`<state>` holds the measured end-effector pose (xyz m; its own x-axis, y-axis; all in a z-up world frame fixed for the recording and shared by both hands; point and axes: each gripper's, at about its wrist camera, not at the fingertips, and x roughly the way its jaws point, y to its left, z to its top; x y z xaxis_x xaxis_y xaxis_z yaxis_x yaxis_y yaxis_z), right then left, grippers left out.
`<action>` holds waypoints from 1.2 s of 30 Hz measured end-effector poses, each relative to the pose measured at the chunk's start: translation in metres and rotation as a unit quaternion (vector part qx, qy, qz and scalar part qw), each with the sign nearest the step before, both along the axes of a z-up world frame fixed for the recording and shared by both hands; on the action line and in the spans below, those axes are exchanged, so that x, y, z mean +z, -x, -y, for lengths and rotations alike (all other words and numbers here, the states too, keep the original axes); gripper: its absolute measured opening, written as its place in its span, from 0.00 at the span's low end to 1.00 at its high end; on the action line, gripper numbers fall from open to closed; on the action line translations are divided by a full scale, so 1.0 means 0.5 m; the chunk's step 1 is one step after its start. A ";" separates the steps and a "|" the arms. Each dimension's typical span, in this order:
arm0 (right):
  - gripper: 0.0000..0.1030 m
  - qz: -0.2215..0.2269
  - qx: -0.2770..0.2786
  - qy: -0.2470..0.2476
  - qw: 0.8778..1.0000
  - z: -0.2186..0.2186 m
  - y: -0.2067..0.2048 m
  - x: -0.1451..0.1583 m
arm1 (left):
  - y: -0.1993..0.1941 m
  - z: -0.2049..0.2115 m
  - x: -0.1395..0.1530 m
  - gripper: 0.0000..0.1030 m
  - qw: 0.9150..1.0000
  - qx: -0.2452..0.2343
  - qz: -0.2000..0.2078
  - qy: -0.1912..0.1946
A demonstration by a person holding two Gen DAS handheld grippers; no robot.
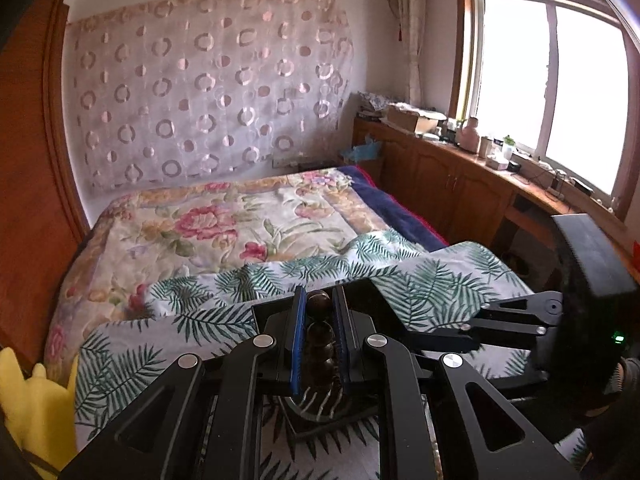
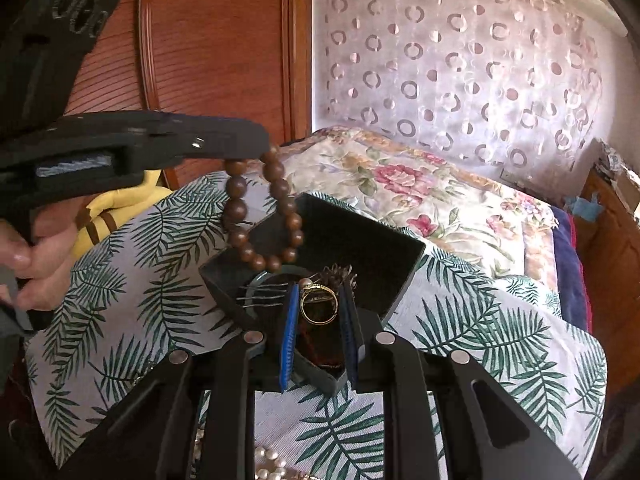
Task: Organize jewelry
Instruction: 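Carry bracelet and gold ring into the black box and open both tools, then reach the left tool to the green-stone earrings and close on them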
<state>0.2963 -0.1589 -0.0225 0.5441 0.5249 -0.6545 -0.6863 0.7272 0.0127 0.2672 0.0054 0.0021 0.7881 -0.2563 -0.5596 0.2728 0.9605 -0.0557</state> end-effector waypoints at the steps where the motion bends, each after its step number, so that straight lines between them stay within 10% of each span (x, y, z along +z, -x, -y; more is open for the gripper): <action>1: 0.22 -0.002 0.000 -0.001 1.000 0.000 -0.001 -0.003 | -0.002 0.002 -0.007 0.12 1.000 0.001 -0.003 0.000; 22: 0.33 -0.007 -0.011 -0.022 1.000 0.017 -0.015 -0.011 | -0.110 0.000 -0.050 0.13 0.999 0.015 -0.031 -0.016; 29: 0.33 0.003 -0.023 -0.023 0.999 0.041 0.008 0.012 | -0.070 -0.019 -0.050 0.65 0.999 0.032 -0.025 -0.016; 36: 0.38 -0.002 -0.040 -0.030 0.999 0.079 0.086 0.002 | 0.038 -0.043 -0.070 0.86 0.999 0.041 -0.025 -0.021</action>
<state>0.2533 -0.1986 -0.0214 0.5826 0.5189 -0.6256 -0.6265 0.7770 0.0611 0.2482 0.0266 -0.0331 0.7758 -0.1677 -0.6083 0.1908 0.9813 -0.0273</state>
